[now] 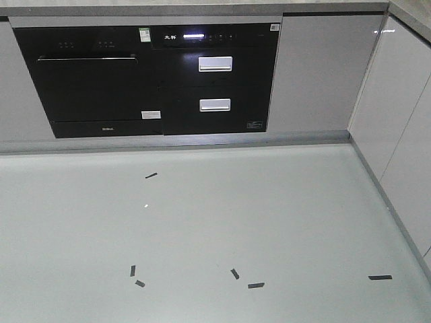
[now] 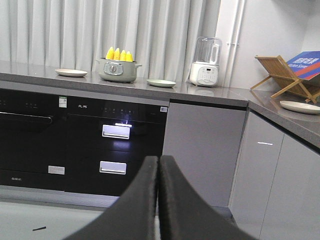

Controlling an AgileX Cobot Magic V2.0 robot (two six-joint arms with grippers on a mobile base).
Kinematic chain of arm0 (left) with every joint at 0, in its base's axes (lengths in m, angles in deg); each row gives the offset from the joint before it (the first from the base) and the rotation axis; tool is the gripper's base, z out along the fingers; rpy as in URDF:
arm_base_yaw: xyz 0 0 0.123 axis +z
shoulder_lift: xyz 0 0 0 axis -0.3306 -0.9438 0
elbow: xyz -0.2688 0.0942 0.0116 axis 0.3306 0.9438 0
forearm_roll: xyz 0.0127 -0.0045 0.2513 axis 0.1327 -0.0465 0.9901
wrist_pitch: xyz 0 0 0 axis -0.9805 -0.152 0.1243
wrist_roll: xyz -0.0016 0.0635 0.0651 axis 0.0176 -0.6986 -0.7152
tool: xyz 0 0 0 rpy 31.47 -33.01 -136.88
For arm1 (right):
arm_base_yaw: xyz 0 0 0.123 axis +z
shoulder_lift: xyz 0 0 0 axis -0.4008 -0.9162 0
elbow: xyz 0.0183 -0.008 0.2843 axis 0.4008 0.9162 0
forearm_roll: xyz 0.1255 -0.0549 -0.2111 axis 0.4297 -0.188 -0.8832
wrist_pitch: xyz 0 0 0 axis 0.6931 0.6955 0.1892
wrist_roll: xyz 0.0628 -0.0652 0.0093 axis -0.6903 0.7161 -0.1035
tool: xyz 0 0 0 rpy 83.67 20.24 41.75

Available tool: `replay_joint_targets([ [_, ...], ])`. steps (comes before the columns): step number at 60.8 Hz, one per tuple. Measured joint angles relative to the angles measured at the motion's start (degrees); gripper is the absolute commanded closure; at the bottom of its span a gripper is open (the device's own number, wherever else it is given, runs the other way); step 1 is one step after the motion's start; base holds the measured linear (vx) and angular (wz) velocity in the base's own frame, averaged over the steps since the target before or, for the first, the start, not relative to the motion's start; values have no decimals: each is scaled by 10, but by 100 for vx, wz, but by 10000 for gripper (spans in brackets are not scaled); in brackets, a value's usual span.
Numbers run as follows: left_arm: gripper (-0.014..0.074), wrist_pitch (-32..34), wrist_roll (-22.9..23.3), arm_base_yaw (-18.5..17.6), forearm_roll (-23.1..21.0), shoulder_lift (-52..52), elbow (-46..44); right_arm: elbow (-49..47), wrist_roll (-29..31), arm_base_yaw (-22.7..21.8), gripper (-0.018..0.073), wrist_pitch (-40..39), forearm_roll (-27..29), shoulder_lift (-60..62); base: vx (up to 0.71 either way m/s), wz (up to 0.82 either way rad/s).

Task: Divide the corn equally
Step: 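Drive the base toward the counter with both grippers held closed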

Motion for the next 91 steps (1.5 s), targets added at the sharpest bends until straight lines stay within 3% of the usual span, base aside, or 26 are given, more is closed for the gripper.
replay_joint_targets([
  [91,603,0,0,0,0,0,0,0,0,0,564,0,0,0,0,0],
])
